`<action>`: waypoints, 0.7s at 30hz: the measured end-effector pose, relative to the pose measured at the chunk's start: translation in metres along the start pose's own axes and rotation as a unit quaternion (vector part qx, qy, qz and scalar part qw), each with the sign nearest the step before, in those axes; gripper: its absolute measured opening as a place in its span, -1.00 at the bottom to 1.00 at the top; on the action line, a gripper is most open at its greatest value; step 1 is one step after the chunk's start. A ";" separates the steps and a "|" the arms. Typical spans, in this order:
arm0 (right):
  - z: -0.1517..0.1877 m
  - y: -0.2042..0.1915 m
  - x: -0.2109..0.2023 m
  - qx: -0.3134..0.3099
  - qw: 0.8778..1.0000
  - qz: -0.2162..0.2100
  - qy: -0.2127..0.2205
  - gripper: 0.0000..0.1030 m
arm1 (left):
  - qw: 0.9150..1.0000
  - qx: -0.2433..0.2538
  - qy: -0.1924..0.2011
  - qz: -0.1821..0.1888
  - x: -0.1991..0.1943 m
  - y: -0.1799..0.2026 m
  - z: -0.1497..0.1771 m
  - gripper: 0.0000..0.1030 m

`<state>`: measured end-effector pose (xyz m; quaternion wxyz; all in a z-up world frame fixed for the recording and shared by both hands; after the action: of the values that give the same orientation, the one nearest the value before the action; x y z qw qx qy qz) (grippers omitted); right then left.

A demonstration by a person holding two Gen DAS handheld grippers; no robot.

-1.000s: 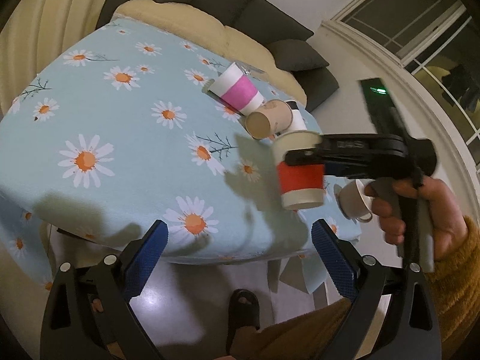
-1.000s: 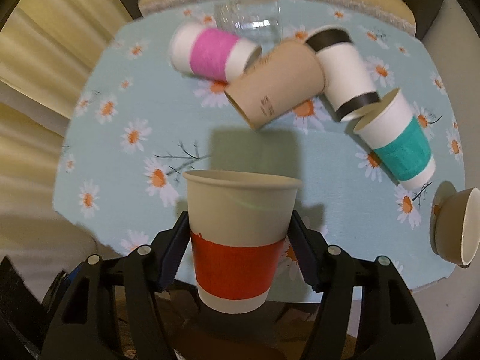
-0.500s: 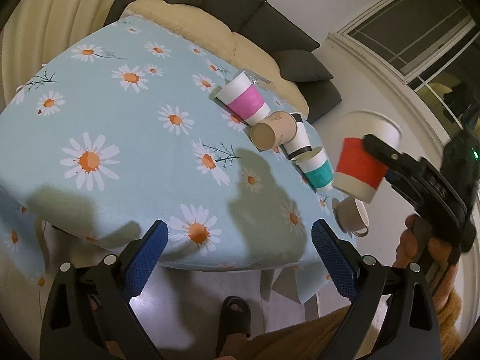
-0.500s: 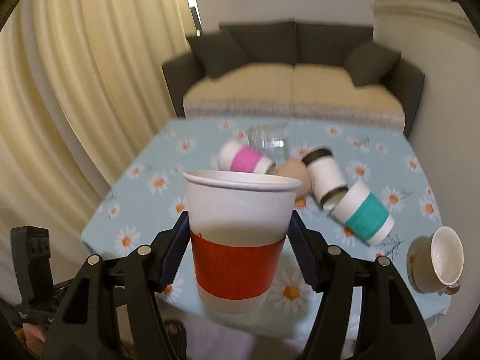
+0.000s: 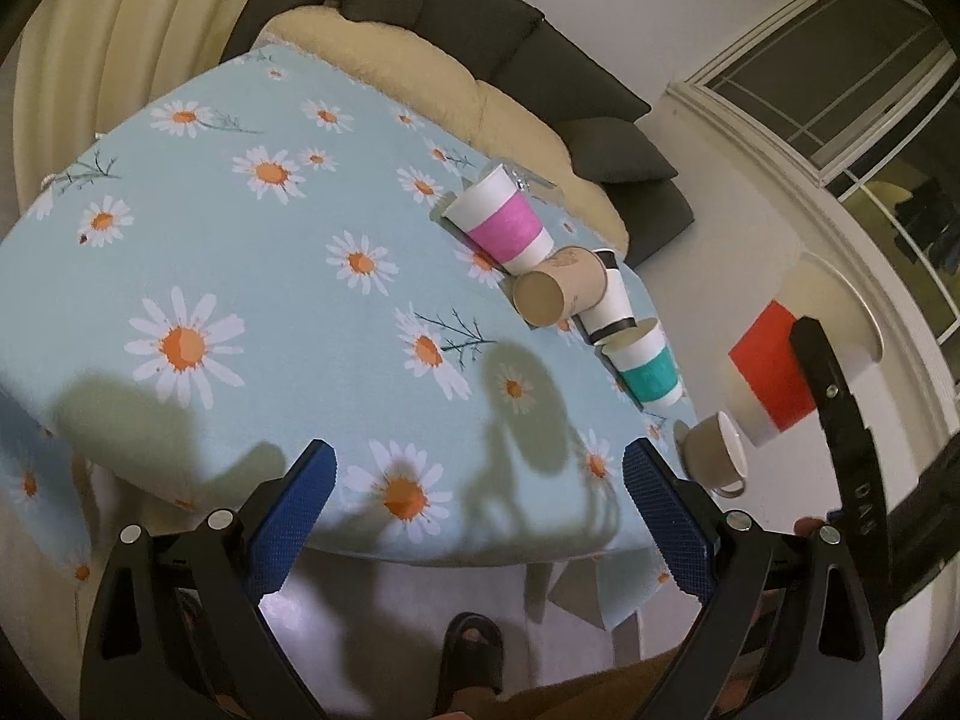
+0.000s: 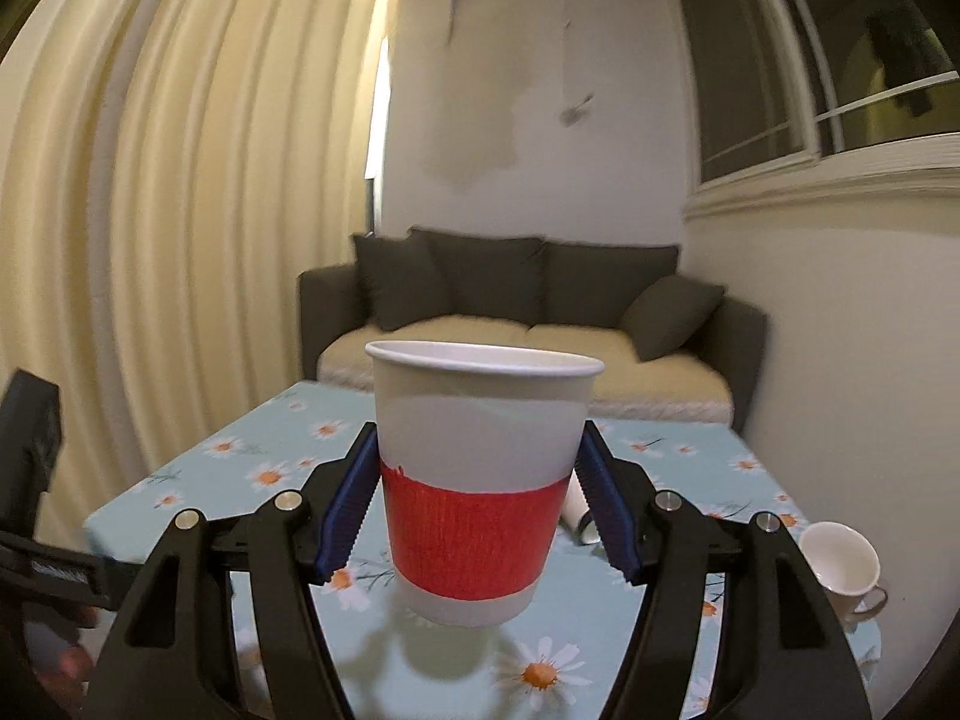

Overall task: Flip cup upright
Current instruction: 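Lower the upright red-banded cup onto the tablecloth with the right tool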

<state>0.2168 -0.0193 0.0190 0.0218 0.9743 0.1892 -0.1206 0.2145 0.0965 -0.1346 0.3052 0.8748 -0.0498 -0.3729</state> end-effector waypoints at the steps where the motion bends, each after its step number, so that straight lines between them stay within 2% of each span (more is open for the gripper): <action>1: 0.003 0.002 0.001 -0.001 1.000 0.012 0.012 0.26 | 1.000 0.004 0.000 -0.007 0.001 0.000 0.000 0.83; 4: 0.013 0.006 0.007 -0.005 0.999 0.038 0.034 0.26 | 1.000 0.009 -0.001 -0.006 0.003 0.002 0.000 0.83; 9: 0.036 0.012 0.017 -0.009 0.997 0.060 0.042 0.26 | 1.000 0.020 0.003 0.000 0.004 0.006 -0.002 0.83; 16: 0.082 0.013 0.038 -0.008 0.998 0.067 0.011 0.26 | 1.000 0.024 0.003 -0.004 0.008 0.007 -0.001 0.83; 21: 0.097 0.006 0.043 -0.009 0.998 0.059 0.007 0.26 | 1.000 0.024 -0.001 -0.006 0.012 0.006 -0.001 0.83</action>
<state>0.2364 -0.0178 -0.0852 0.0368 0.9843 0.1325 -0.1109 0.2245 0.0881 -0.1386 0.2820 0.8817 -0.0533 -0.3744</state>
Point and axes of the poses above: each gripper's, at about its wrist camera, not at the fingertips, and x roughly the way its jaws point, y to its right, z to its underside, the point moved 10 cm from there along x, roughly the way its jaws point, and after that the axes turned 3 degrees about x, right-handed, at the moved point
